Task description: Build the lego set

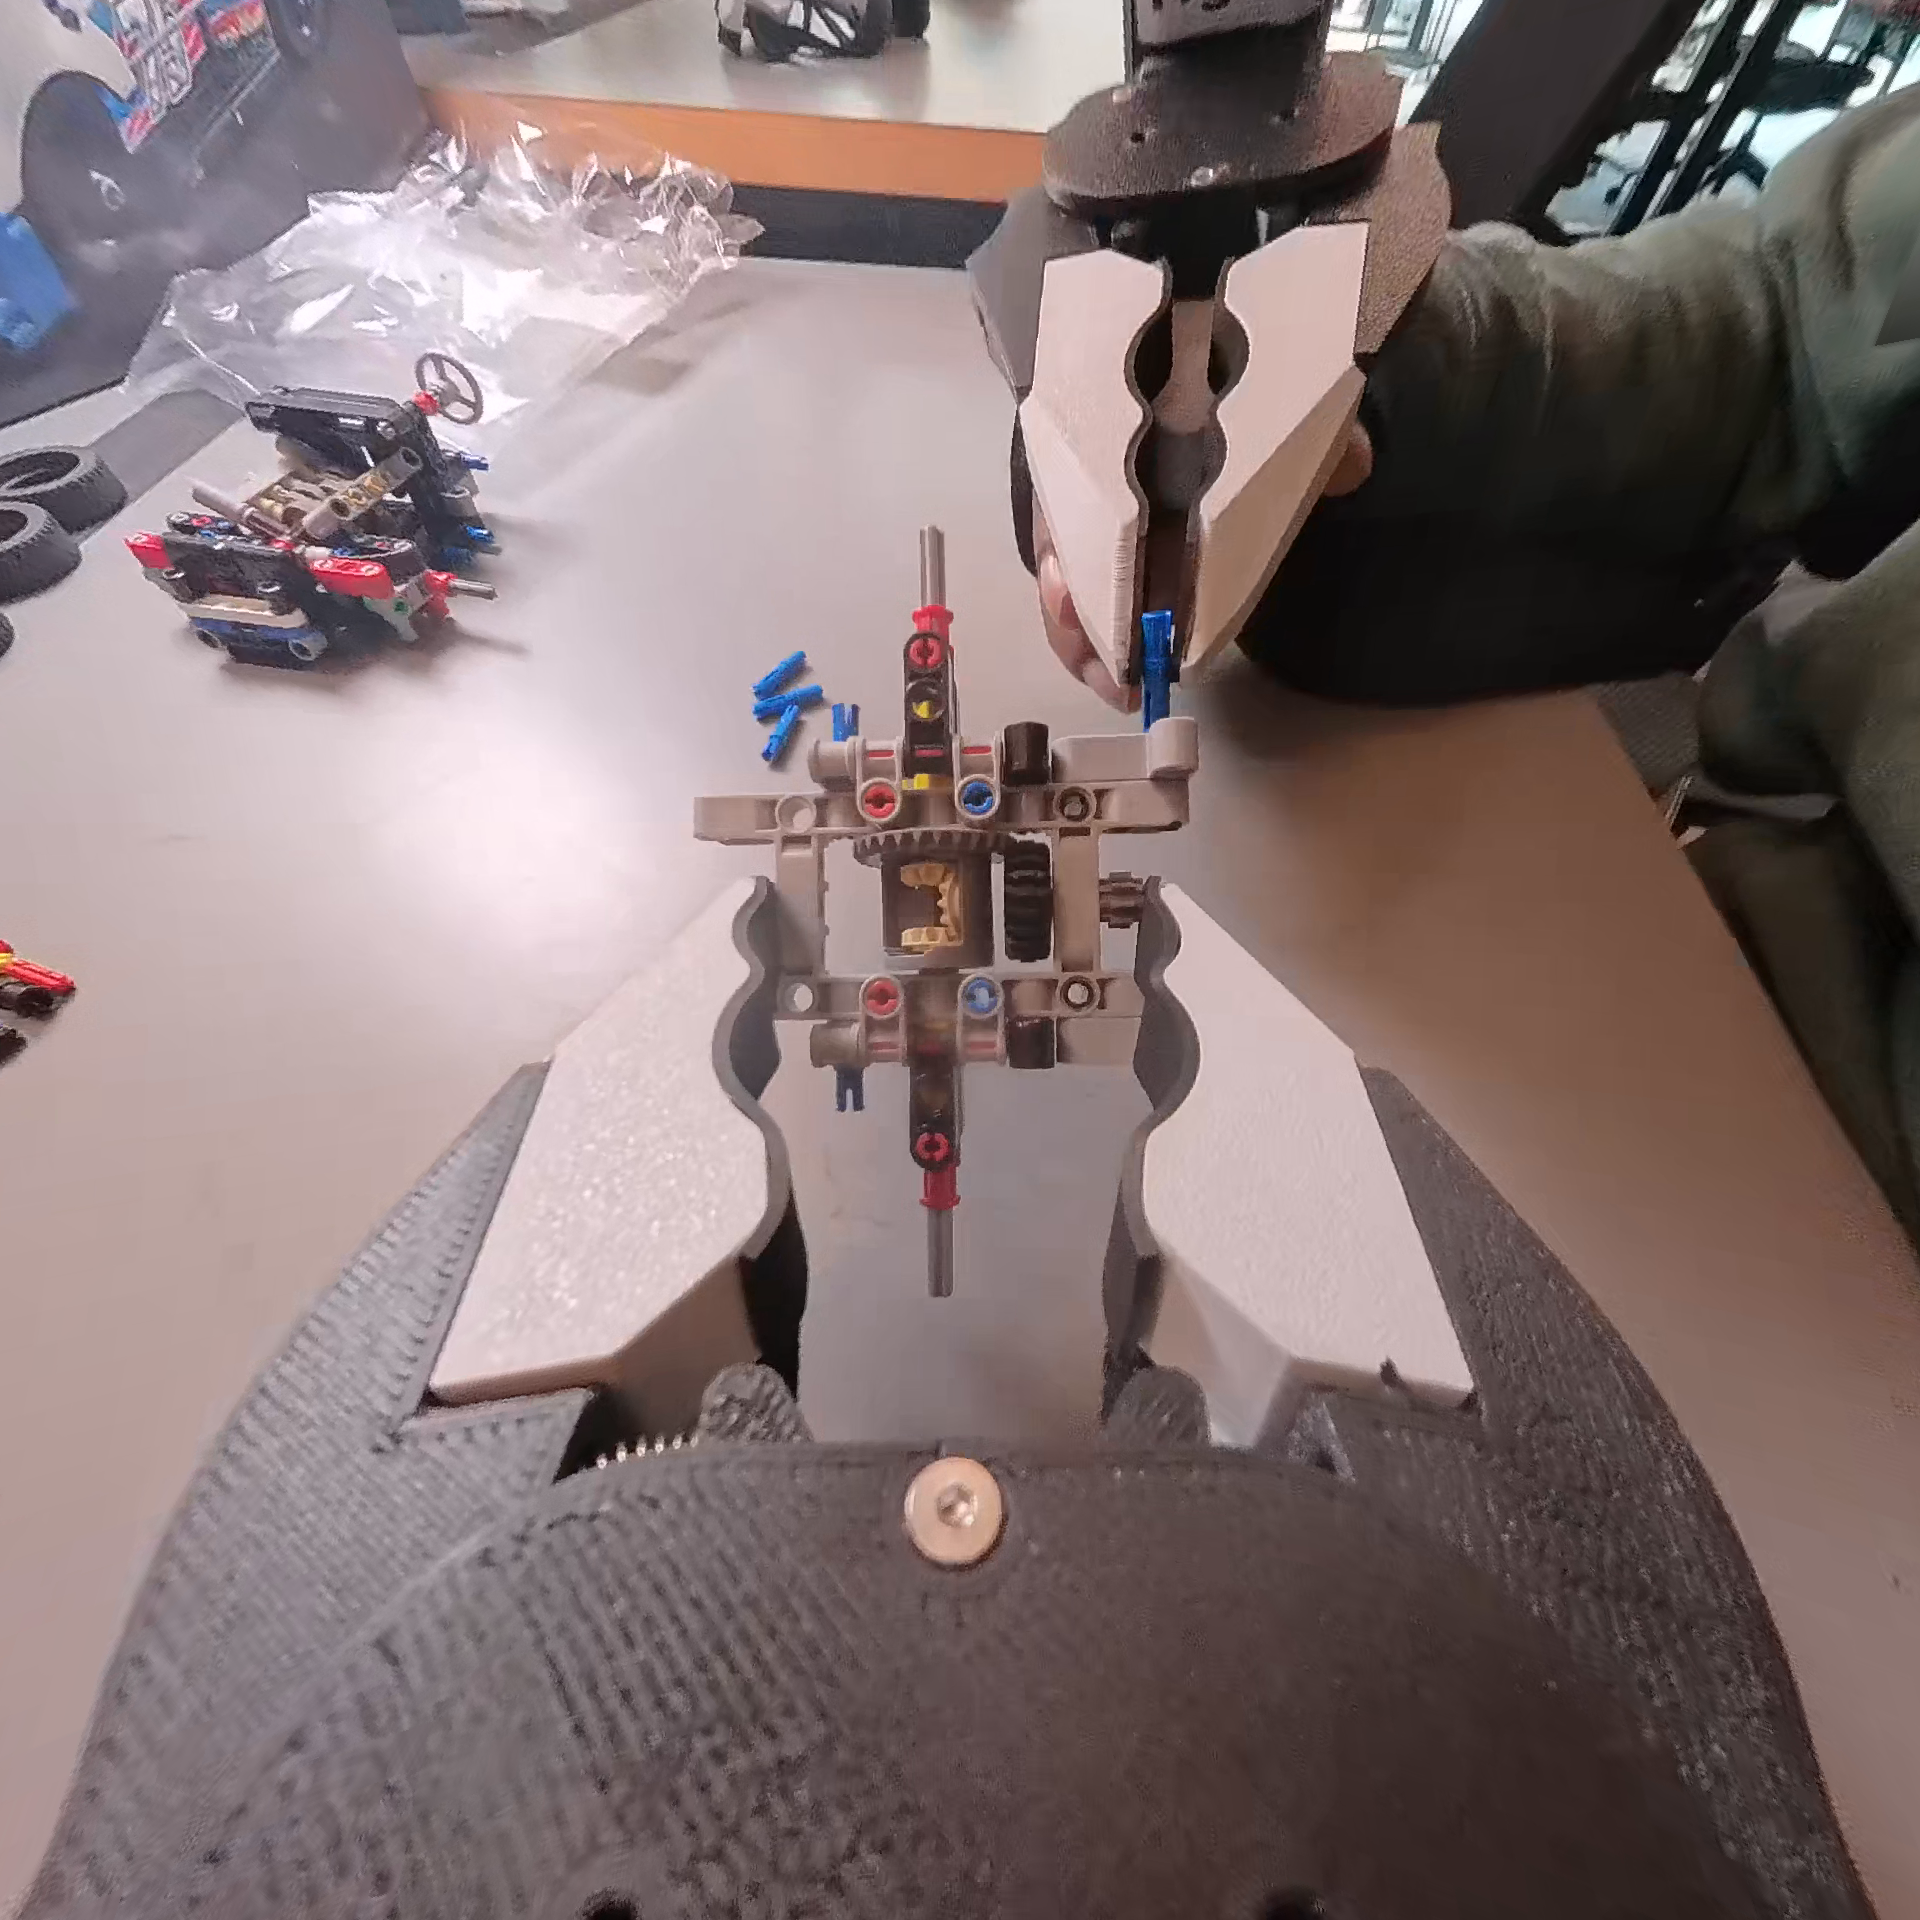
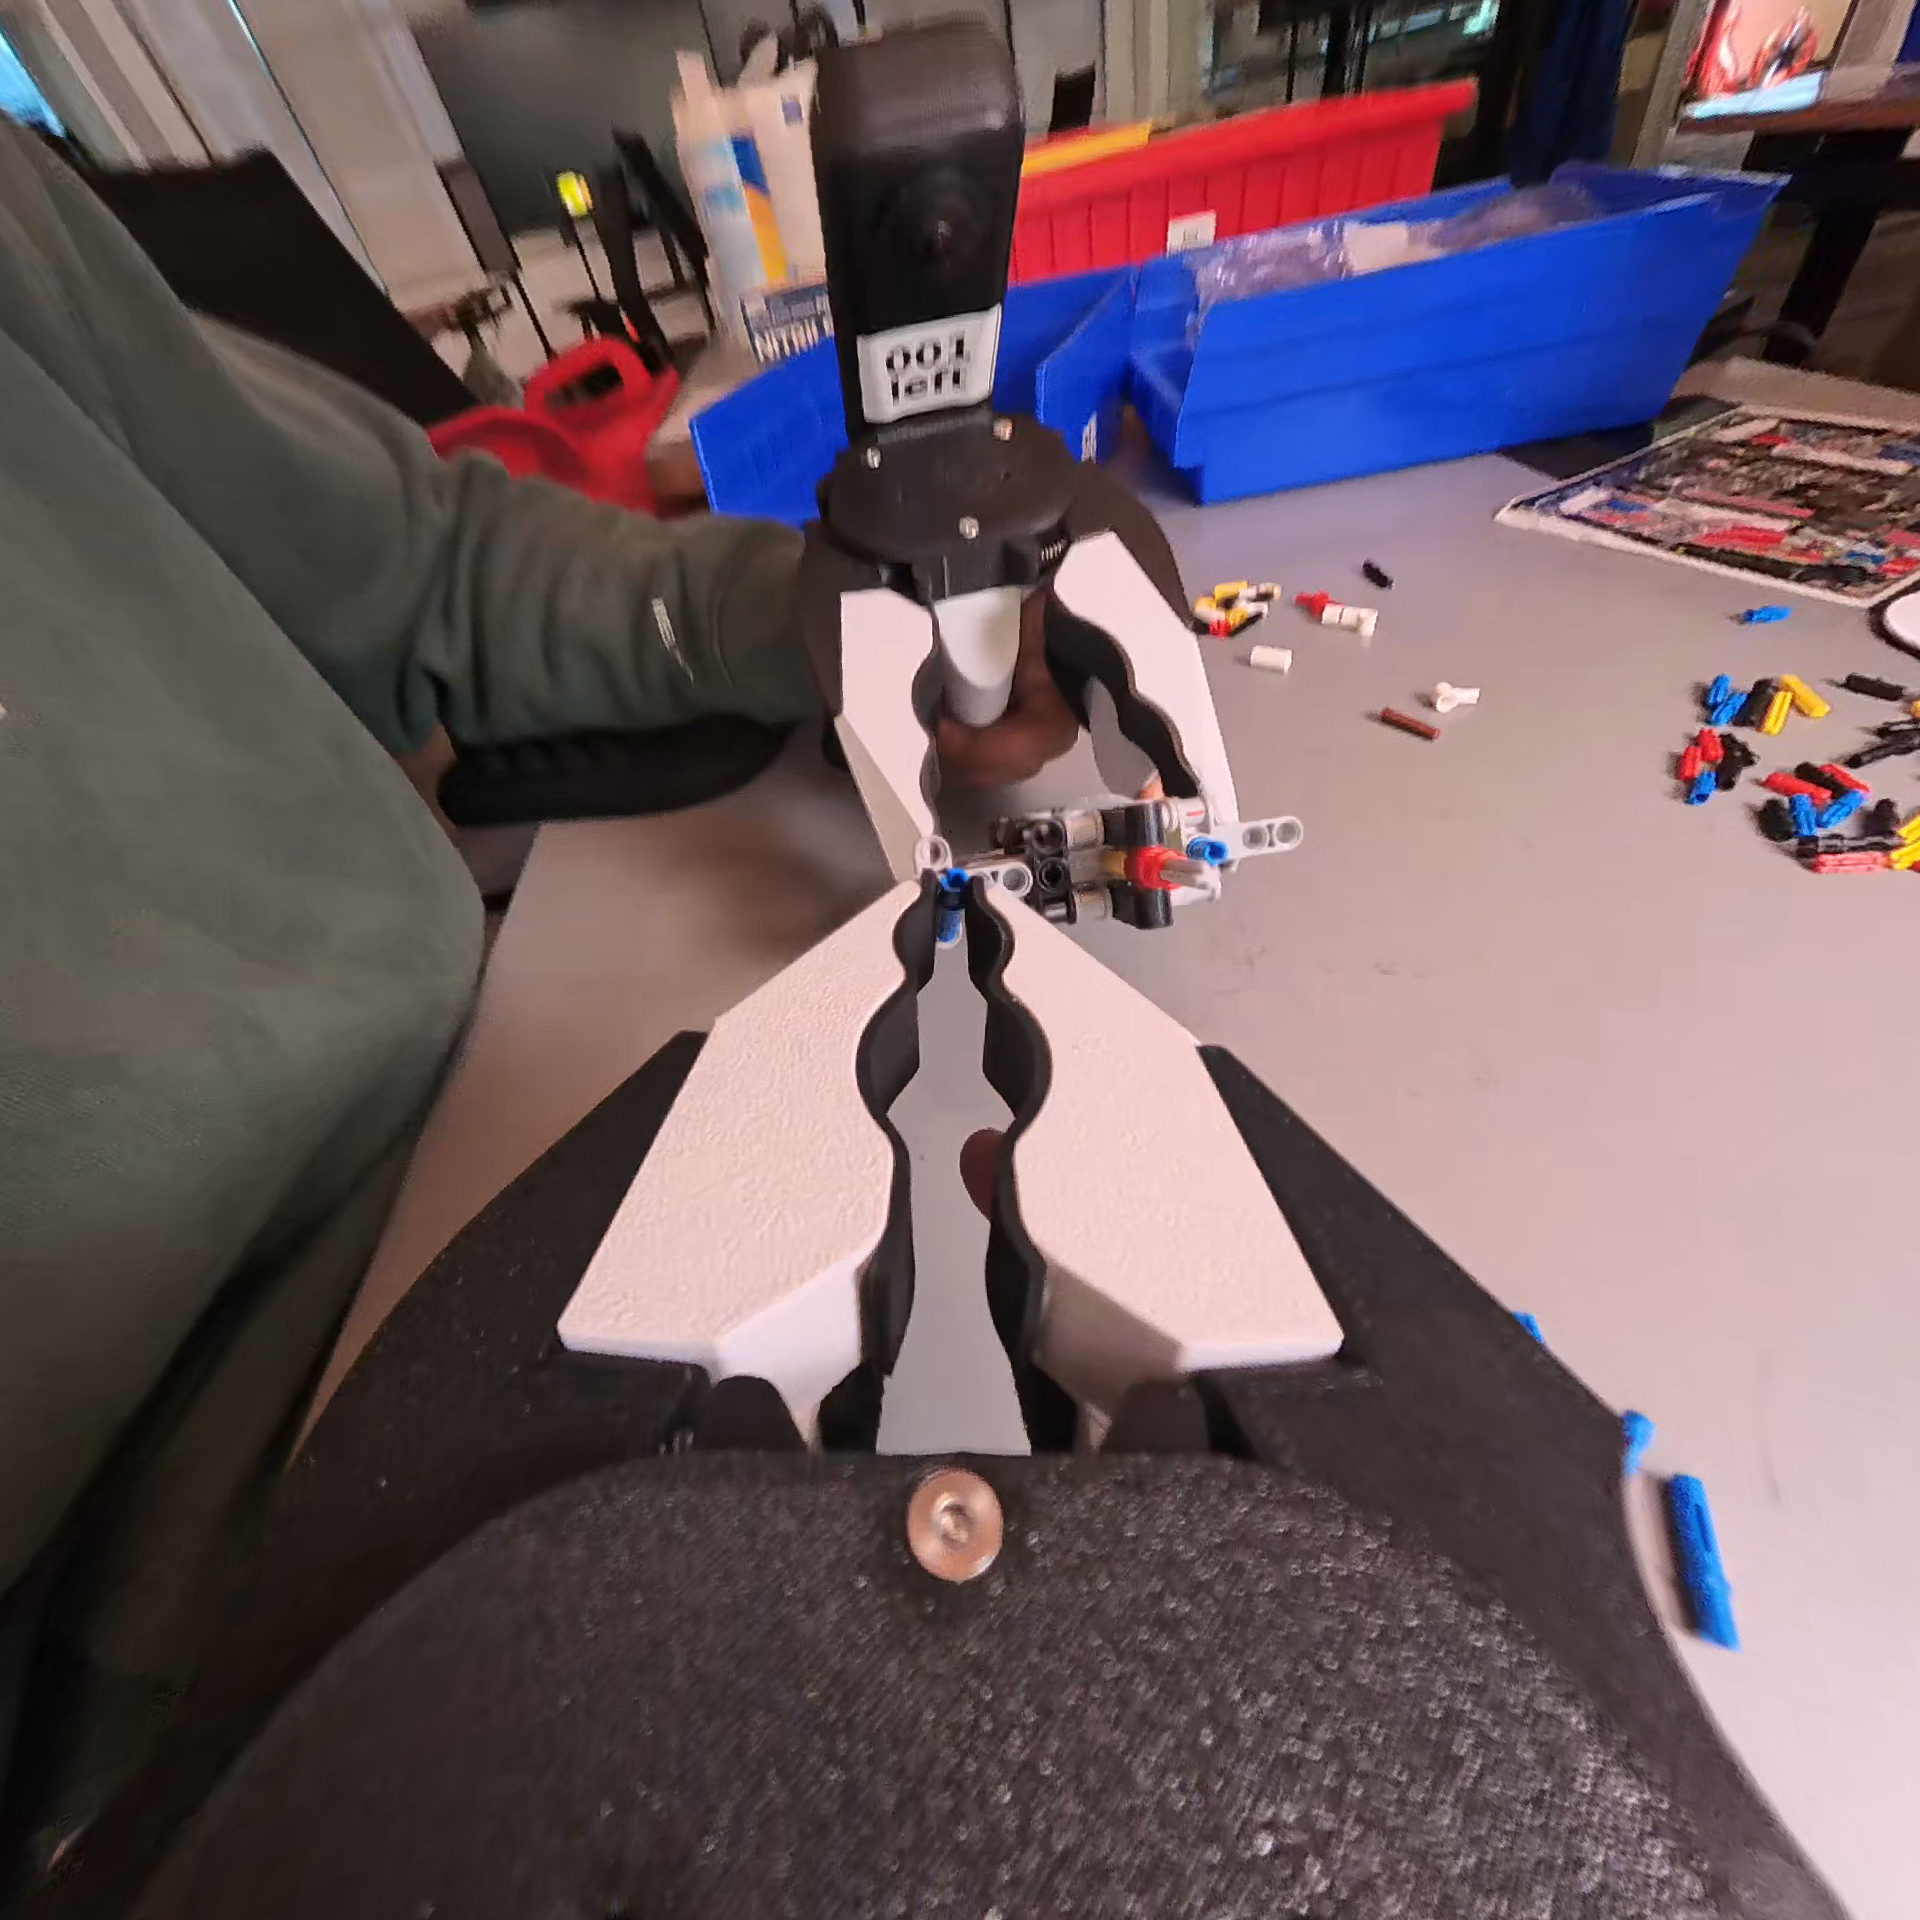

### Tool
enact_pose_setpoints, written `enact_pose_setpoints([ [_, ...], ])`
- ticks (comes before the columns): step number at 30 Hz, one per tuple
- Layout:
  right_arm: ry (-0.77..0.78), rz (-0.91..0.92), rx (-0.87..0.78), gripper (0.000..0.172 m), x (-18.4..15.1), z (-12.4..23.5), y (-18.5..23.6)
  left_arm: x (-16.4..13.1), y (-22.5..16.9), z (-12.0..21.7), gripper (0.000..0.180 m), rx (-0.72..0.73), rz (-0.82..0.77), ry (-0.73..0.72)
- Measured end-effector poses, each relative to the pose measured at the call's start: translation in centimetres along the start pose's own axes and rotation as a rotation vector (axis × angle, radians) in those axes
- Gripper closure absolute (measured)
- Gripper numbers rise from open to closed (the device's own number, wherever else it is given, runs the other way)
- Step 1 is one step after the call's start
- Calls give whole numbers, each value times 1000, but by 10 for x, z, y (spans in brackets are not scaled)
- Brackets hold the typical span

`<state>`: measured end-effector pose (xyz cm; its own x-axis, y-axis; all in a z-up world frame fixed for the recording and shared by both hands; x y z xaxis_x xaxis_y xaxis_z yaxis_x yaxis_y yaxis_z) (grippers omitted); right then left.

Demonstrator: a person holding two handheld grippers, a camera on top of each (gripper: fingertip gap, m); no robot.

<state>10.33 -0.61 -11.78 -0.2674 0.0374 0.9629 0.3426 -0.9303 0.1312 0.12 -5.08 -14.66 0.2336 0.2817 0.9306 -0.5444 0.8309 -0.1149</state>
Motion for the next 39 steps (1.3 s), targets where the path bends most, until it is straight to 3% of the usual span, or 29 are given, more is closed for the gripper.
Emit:
enact_pose_setpoints([
  [10, -151, -87, 8, 168, 18, 6, -4, 16, 2, 8, 113, 4, 70, -200],
  [22, -192, -132, 14, 168, 24, 8, -5, 21, 1, 8, 112, 18, 109, -265],
  [25, -140, -113, 13, 168, 18, 3, -3, 25, -1, 8, 113, 8, 138, -312],
  [28, -266, -217, 22, 169, 32, 8, -5, 30, -1, 8, 113, 9, 149, -337],
  [32, -276, -206, 13, 169, 34, 9, -7, 31, -1, 10, 114, 18, 146, -338],
  [35, -263, -223, 13, 169, 31, 9, -10, 22, 4, 7, 114, 58, 153, -257],
  [39, -235, -209, -9, 168, 25, 7, -15, -9, 6, -10, 113, 126, 87, 76],
])
Point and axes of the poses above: each gripper's, where its closed fingertips meet, z back along the fingers, x out of its top, y = z × x across the jaws, the point moved 5 cm from there along z, back along the fingers, and after that the axes turned 11 degrees about -x, right-handed, at the moved point
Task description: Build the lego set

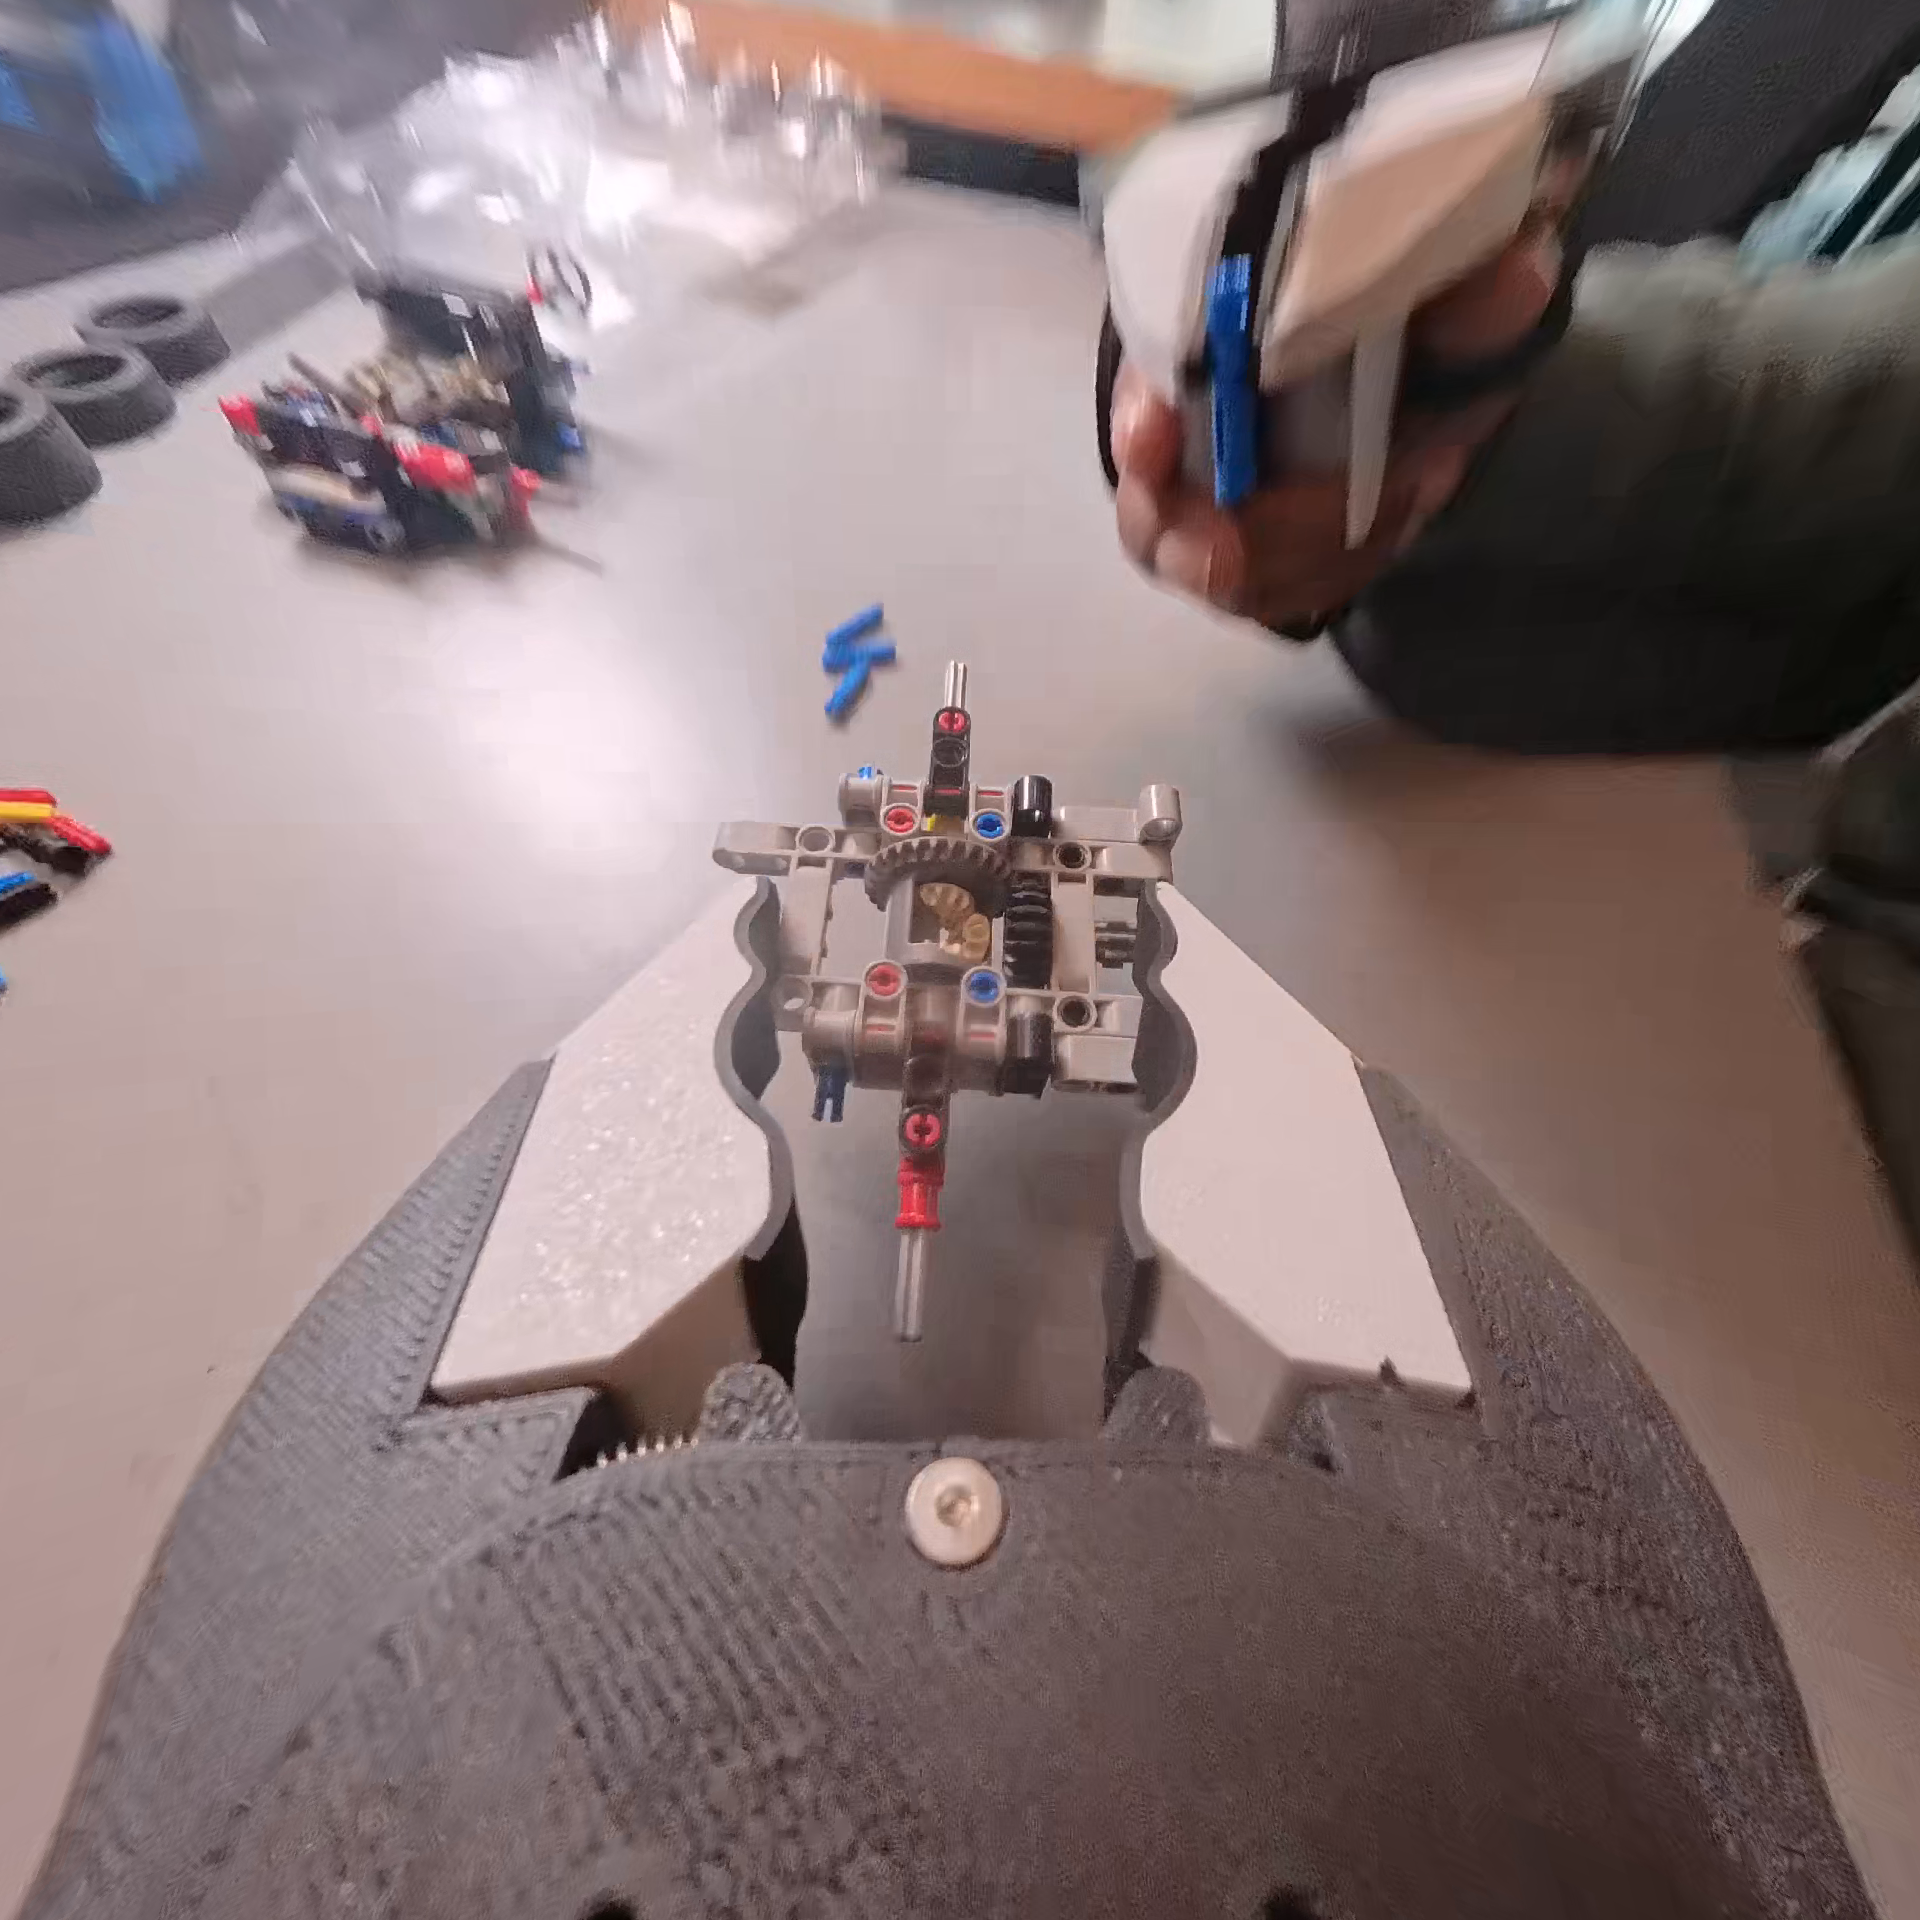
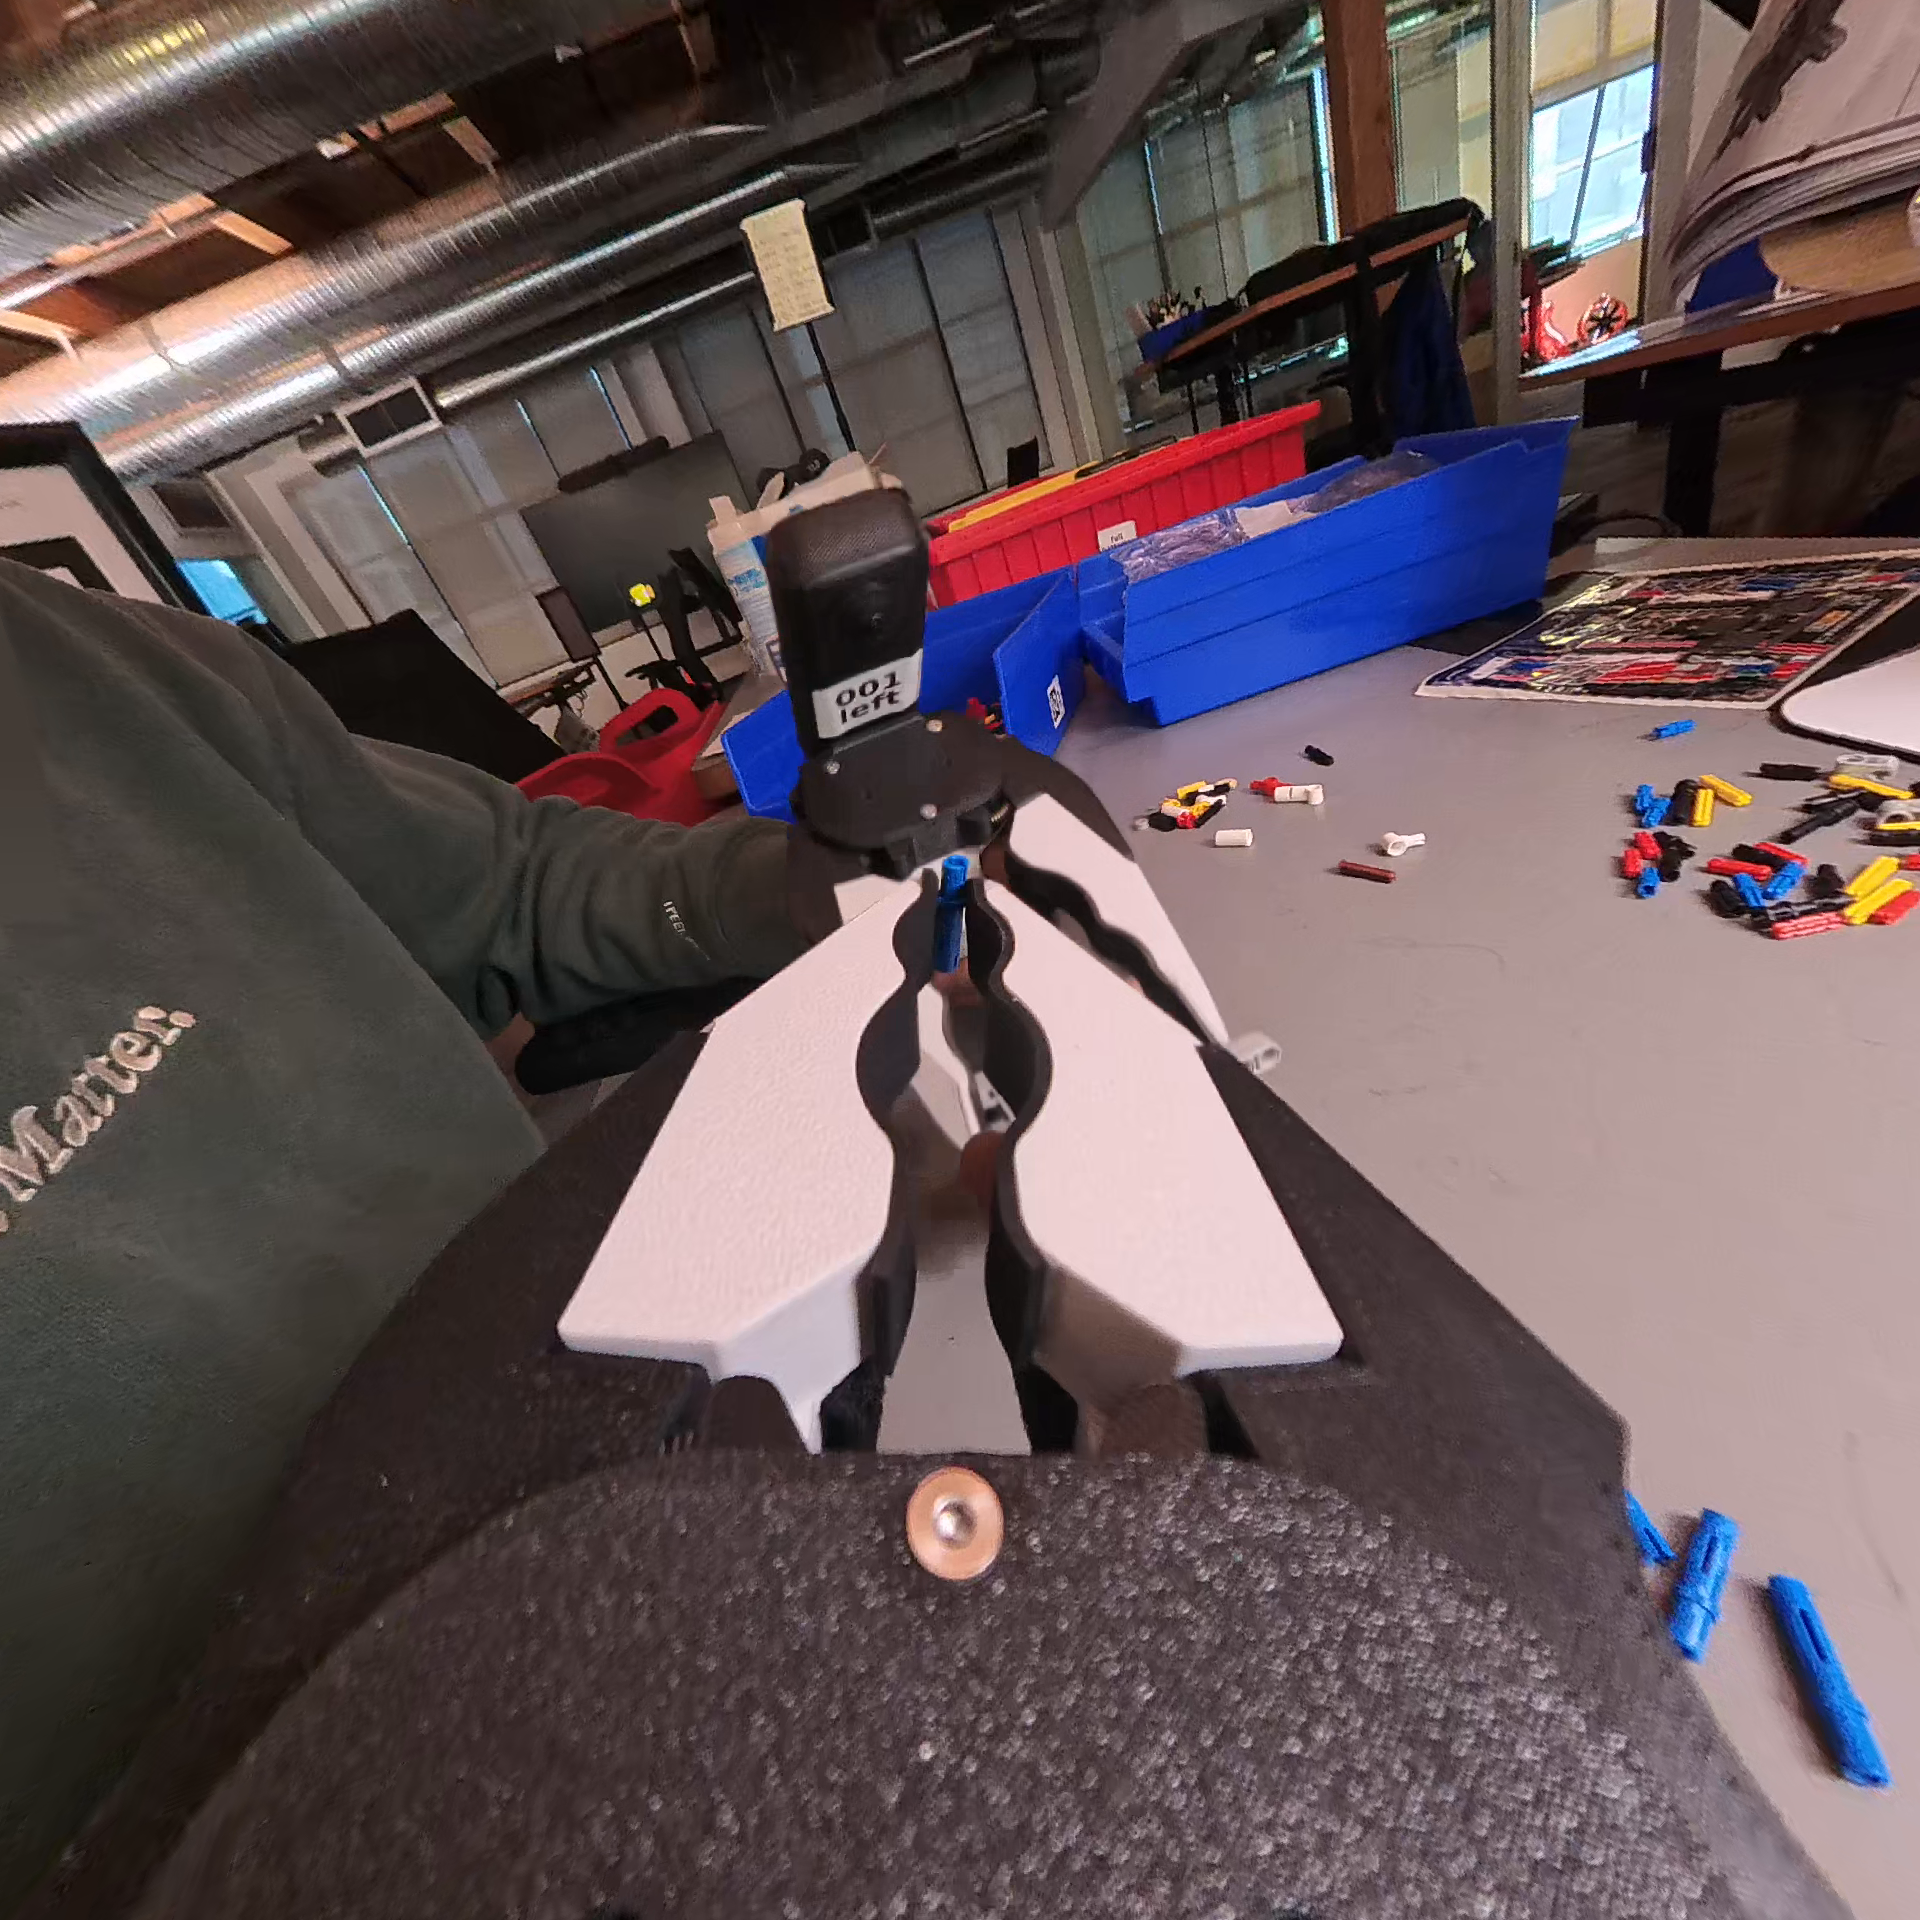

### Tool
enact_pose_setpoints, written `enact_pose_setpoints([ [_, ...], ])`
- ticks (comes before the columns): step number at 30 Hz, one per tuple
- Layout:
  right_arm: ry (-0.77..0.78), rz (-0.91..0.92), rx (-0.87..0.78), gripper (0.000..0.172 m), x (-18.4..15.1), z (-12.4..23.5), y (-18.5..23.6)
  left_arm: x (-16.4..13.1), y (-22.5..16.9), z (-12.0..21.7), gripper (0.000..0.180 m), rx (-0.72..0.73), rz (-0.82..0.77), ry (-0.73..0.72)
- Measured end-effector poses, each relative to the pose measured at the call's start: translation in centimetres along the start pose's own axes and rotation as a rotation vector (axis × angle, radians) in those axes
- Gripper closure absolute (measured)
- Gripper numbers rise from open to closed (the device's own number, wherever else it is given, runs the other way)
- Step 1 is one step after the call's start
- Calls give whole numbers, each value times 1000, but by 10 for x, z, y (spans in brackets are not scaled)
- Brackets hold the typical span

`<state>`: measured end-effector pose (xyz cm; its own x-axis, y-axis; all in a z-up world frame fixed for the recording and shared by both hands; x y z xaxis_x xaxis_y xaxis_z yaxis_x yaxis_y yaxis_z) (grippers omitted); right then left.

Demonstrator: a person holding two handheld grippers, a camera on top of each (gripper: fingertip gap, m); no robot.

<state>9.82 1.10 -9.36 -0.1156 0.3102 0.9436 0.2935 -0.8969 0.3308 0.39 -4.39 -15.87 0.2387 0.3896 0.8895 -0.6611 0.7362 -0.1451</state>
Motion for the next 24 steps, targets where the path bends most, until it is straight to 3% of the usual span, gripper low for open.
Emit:
enact_pose_setpoints([
  [5, -4, -10, 4, 168, -3, -3, 0, -21, -4, -12, 112, 9, -60, 201],
  [7, -19, -18, 8, 168, -3, -4, 1, -14, -5, -6, 112, 9, -81, 170],
  [9, -49, -21, 18, 168, -1, -4, 3, 7, -8, 6, 114, 31, -131, 48],
  [13, -149, -48, 69, 169, 6, -8, 13, 50, -32, 23, 151, 36, -261, -207],
  [15, -165, -82, 91, 168, 6, -12, 17, 61, -41, 25, 158, 72, -328, -262],
  [20, -172, -182, 104, 168, 2, -18, 16, 66, -45, 27, 175, 159, -423, -253],
  [24, -96, -159, 98, 168, -3, -19, 14, 60, -42, 28, 176, 145, -436, -195],
])
Point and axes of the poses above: each gripper's, where its closed fingertips meet, z back along the fingers, x out of its top, y = z × x across the jaws, the point moved 5 cm from there along z, back along the fingers, and after that the axes turned 11 degrees about -x, right-handed, at the moved point
